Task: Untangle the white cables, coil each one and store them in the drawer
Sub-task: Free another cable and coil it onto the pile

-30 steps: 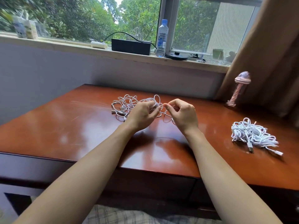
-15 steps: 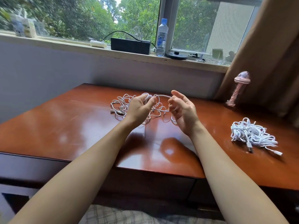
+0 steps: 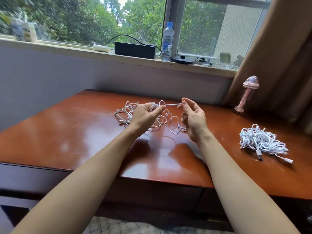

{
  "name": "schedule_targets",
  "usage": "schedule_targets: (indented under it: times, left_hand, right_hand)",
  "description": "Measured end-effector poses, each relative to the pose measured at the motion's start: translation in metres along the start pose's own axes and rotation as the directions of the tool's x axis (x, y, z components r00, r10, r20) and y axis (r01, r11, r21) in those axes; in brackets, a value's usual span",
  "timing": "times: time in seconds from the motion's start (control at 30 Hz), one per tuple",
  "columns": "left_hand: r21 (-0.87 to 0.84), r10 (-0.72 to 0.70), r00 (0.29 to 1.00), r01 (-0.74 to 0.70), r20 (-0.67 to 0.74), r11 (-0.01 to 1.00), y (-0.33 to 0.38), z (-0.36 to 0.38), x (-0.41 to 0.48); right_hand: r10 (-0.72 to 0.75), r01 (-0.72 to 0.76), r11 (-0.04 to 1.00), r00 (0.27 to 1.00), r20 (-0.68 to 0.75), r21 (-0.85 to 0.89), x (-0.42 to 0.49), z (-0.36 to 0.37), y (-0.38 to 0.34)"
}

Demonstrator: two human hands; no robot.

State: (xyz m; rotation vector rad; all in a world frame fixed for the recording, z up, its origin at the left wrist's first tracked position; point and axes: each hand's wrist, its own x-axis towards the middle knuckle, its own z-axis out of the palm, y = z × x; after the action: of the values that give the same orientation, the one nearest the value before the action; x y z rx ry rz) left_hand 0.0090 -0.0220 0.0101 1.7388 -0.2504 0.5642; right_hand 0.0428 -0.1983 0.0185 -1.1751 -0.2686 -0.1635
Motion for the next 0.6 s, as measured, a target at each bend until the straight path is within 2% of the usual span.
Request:
schedule_targets:
  times: [0.1,0.23,0.47,0.6]
  left_hand:
    - [0.028,-0.012,1.0,0.012,0.022,1.0,-0.001,0.0,-0.001]
    - [0.057,-0.001,0.998,-0.003,0.066,0.998,0.0,0.001,-0.003]
    - [0.08,-0.004,0.999,0.0,0.042,0.997,0.003,0.001,-0.004]
    - [0.08,0.007,1.0,-0.009,0.027,0.997,0.001,0.0,-0.003]
  right_hand:
    - [-0.211,0.198,0.94,0.977,-0.016,-0.277,0.003,-0.003,0.006]
    - [-0.291,0.274,0.842,0.956,0.036,-0.465,0.005,-0.007,0.012]
    - [-0.415,0.376,0.704,0.906,0.081,-0.603,0.005,-0.009,0.013]
    - [-0.541,0.476,0.596,0.833,0.114,-0.647,0.002,-0.009,0.01]
